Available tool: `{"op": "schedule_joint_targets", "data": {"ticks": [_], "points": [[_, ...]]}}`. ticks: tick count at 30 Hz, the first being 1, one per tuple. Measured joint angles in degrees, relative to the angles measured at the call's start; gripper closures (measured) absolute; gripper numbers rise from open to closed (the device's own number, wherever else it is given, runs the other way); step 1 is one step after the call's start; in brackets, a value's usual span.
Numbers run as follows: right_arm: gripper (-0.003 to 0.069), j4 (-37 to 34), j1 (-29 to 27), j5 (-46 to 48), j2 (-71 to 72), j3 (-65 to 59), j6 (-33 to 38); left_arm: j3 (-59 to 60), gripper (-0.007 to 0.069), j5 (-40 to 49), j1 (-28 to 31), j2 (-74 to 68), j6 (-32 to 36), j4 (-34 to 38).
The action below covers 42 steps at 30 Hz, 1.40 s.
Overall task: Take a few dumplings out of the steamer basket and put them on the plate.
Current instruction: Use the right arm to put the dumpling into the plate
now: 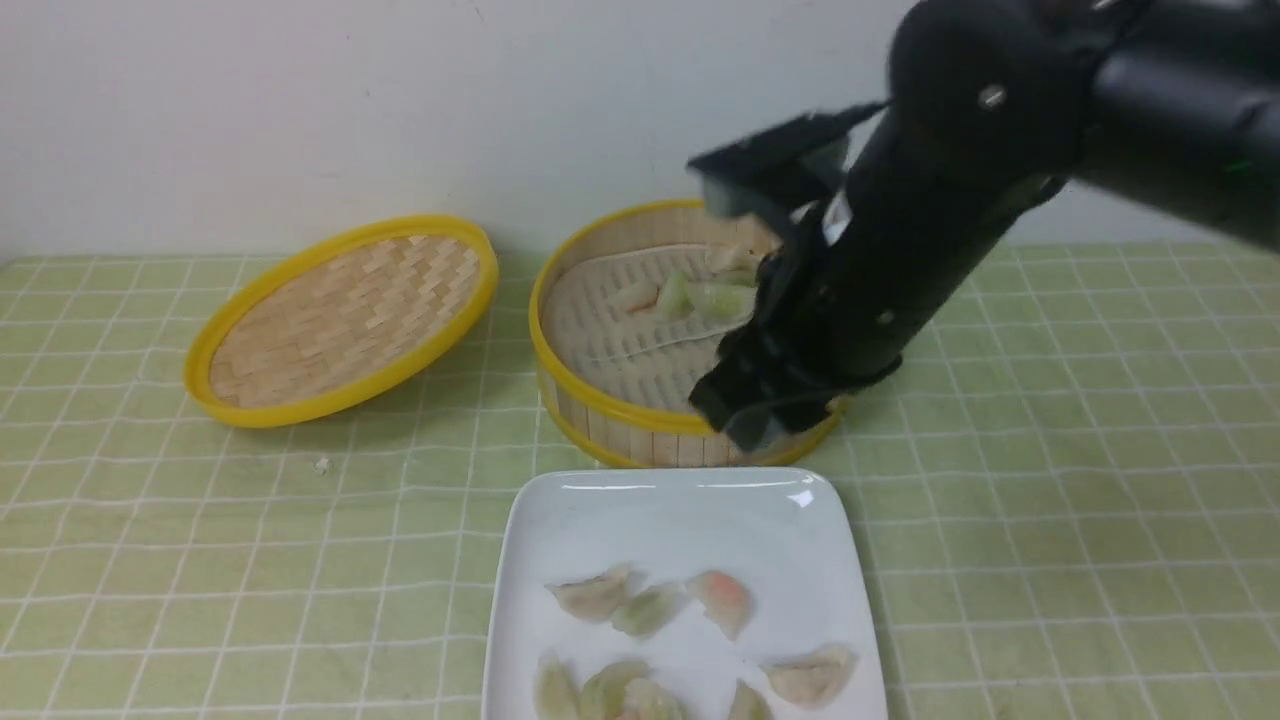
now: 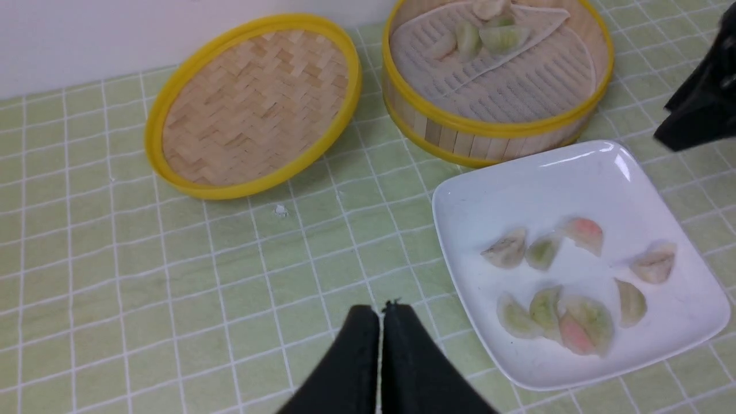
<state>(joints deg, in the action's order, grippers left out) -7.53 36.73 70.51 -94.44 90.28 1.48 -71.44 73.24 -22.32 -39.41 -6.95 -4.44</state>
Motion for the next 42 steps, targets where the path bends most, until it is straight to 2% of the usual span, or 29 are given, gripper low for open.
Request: {"op": "schedule_joint_targets", "data": {"ticks": [1,3,5,7,12,16,22,27,34,42], "points": [[0.0539,0.1,0.0,0.2,4.1,0.0,-0.6,0.0,0.0631,0.0,0.0,0.0,0.0,0.0],[0.0613,0.1,0.0,0.5,9.9,0.1,-1.5,0.0,0.0631,0.0,0.0,0.0,0.0,0.0],[0.0656,0.1,0.0,1.0,16.9,0.1,-1.5,0.0,0.0631,0.0,0.0,0.0,0.0,0.0],[0.0668,0.1,0.0,1.2,24.0,-0.7,-1.8,0.0,0.0631,0.0,0.0,0.0,0.0,0.1],[0.0672,0.7,0.0,-1.7,42.0,-10.0,-1.9,0.0,0.0631,0.0,0.0,0.0,0.0,0.9],[0.0673,1.9,0.0,-14.7,58.6,-25.3,-2.2,0.0,0.0631,-0.6,0.0,0.0,0.0,2.7],[0.0673,2.9,0.0,-33.8,80.4,-47.4,-4.3,0.7,0.0631,-8.1,0.0,0.0,0.3,5.8],[0.0673,6.3,0.0,-40.9,93.1,-57.7,-4.6,5.4,0.0631,-14.9,0.0,0.0,1.0,9.0],[0.0673,7.5,0.0,-47.6,95.5,-60.1,-4.7,12.9,0.0631,-19.4,0.0,0.0,3.7,10.9],[0.0673,6.7,0.0,-45.1,95.5,-60.1,-4.9,16.6,0.0631,-19.7,0.0,6.0,6.1,11.1]]}}
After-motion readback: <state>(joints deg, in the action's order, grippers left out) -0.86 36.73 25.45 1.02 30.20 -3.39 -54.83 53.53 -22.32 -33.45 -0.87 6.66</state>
